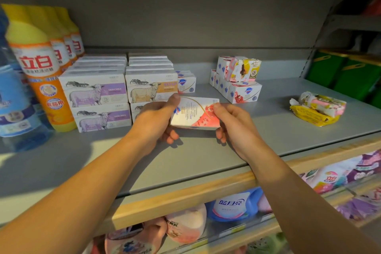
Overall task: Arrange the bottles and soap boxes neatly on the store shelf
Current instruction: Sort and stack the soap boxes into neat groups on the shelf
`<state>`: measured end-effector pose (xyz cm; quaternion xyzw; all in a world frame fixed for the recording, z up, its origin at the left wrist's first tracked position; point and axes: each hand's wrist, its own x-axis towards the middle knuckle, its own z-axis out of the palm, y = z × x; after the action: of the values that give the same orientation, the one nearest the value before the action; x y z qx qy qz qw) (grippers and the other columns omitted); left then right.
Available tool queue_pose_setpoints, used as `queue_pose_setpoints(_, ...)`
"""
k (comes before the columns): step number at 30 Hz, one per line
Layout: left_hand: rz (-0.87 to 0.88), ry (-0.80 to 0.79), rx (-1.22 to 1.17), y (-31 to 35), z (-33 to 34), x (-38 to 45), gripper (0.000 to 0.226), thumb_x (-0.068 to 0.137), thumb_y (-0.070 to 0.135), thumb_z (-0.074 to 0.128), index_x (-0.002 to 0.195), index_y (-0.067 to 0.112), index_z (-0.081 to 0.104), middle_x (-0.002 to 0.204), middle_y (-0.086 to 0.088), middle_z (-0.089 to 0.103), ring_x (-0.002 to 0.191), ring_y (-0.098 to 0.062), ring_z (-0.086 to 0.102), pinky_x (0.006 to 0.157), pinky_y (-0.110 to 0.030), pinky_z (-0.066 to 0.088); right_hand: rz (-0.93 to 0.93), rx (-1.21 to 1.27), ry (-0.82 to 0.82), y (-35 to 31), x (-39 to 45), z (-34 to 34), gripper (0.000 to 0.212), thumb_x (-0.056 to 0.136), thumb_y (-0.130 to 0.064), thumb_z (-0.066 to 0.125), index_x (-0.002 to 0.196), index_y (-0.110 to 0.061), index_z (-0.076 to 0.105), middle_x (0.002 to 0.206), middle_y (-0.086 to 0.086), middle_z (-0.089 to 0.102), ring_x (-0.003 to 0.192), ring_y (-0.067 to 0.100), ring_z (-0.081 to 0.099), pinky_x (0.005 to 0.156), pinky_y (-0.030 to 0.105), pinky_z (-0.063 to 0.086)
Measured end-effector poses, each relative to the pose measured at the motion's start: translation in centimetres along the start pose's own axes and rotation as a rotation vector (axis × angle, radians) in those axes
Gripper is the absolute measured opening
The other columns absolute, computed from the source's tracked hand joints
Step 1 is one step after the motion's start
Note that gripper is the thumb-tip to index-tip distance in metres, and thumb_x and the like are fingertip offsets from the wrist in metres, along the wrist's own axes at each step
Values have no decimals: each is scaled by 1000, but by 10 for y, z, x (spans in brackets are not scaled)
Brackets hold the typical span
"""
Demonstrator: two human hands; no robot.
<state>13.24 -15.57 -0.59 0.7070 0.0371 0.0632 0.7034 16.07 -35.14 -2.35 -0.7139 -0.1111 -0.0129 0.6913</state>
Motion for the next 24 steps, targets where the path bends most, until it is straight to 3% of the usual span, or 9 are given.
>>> queue_pose_setpoints(4,-6,-20,-19,1,3,-1,40,93,51,56,96,12,66,66,-13,70,42,-25,58,39,-25,45,8,-47,11,2,1,-2,42,72,-63,61,92,-28,69,52,2,59,41,14,47,40,27,37)
queue_pose_setpoints(9,42,-91,-62,5,0,-4,25,95,39,60,95,16,71,77,-12,72,52,-23,60,46,-27,49,-54,10,-22,4,1,-5,26,93,-30,58,118,-23,62,59,-2,64,46,14,54,41,27,41)
queue_pose_setpoints(13,90,-116,-118,9,3,-8,20,95,27,60,82,24,76,83,-11,72,60,-25,64,56,-32,58,-5,180,-9,-1,2,-3,30,83,-45,60,107,-28,63,81,4,74,65,23,68,55,31,55)
queue_pose_setpoints(15,99,-102,-142,8,5,-9,20,96,26,58,90,25,77,94,-12,72,70,-26,67,64,-34,60,8,238,20,-2,3,-3,24,86,-46,57,100,-27,65,88,3,74,78,25,72,65,31,57)
queue_pose_setpoints(17,129,-103,-97,6,7,-9,20,97,23,57,106,21,74,107,-12,72,83,-25,69,67,-33,60,-35,233,32,-1,3,-3,12,95,-29,58,87,-28,66,89,-2,72,87,22,70,70,30,57)
queue_pose_setpoints(20,183,-64,-57,4,7,-7,24,95,13,60,116,17,70,116,-7,69,98,-21,70,71,-33,60,-79,196,4,1,2,-3,22,84,-6,64,82,-28,64,87,-13,73,86,18,72,75,39,58)
queue_pose_setpoints(22,239,-39,17,3,5,-5,31,91,9,65,119,21,69,122,-2,67,105,-16,68,76,-34,60,-89,105,-10,2,-1,-4,39,70,-5,64,96,-34,61,92,-18,74,86,18,73,74,40,57)
queue_pose_setpoints(24,333,-25,182,1,4,-6,43,86,8,70,124,27,64,127,2,64,103,-7,68,80,-29,59,-138,2,-18,1,-3,-3,63,69,-3,65,115,-43,53,99,-29,68,90,13,72,70,34,58)
